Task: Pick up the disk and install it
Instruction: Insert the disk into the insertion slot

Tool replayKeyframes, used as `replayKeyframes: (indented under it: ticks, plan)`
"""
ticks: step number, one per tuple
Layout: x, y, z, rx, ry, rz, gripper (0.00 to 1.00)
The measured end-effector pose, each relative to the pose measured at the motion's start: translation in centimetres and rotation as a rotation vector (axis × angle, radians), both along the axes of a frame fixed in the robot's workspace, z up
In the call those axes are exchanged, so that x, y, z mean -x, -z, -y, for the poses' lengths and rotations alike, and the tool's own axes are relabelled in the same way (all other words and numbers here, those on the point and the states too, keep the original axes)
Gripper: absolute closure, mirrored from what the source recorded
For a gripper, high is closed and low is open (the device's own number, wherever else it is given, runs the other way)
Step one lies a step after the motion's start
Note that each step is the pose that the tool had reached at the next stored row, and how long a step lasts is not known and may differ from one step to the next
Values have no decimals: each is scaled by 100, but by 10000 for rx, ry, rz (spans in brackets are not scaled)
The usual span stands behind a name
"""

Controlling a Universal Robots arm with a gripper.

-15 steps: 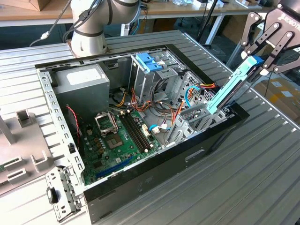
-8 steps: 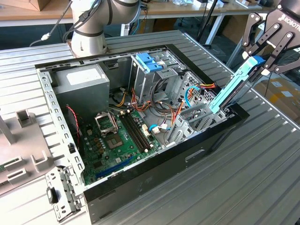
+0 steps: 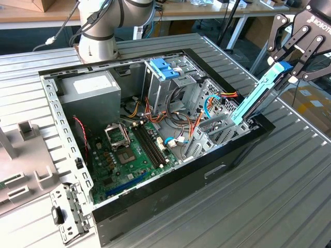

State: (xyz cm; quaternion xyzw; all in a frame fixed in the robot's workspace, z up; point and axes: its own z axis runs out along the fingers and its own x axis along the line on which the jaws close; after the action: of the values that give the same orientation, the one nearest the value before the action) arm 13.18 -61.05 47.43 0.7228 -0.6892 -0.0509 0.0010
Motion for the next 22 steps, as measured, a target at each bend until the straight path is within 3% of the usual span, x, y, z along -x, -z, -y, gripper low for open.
replayKeyframes:
  ticks: [4,15,22]
  plan:
    - [21,1,-3,1,1,0,63]
    - [177,15,-11,-1,20,0,63]
    - [220,20,-16,0,19,0,63]
